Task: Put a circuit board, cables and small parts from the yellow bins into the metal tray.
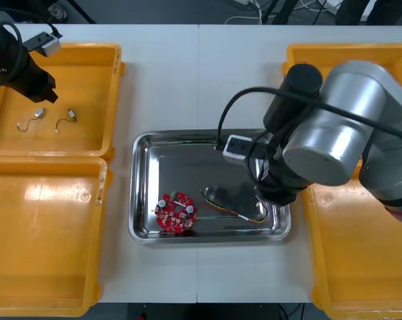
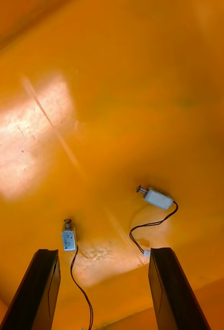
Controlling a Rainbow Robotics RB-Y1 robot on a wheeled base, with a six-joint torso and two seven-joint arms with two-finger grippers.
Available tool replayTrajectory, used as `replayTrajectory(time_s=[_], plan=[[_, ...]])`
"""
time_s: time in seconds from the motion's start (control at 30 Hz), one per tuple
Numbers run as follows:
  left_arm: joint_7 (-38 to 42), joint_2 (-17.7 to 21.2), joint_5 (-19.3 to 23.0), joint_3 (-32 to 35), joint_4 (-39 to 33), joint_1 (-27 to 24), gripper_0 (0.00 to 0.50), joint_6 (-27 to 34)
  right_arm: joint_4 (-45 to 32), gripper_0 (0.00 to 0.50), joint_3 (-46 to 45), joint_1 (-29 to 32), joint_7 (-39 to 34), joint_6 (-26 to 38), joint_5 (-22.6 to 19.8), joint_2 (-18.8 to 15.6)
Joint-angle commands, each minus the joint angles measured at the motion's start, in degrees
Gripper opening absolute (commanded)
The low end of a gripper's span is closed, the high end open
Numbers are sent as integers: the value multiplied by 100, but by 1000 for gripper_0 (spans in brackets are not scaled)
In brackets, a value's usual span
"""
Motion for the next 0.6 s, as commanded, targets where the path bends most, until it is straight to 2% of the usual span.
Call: replayTrajectory(time_s=[0.03,0.23,0.4,0.6], plan=[[-481,91,-65,-89,95,-328,500,-195,-193,500,-795,-354,-210,30,-238,42],[-577,91,-74,-89,227,-328,500,-405,-106,500,-1533,-381,-254,30,-659,-380],[-665,91,-65,-98,279,-311,500,-476,413,500,-2157,-486,-263,30,-1002,-749],[-762,91,5,-89,473,-293,500,-634,967,500,-2737,-592,-272,30,-862,-960]])
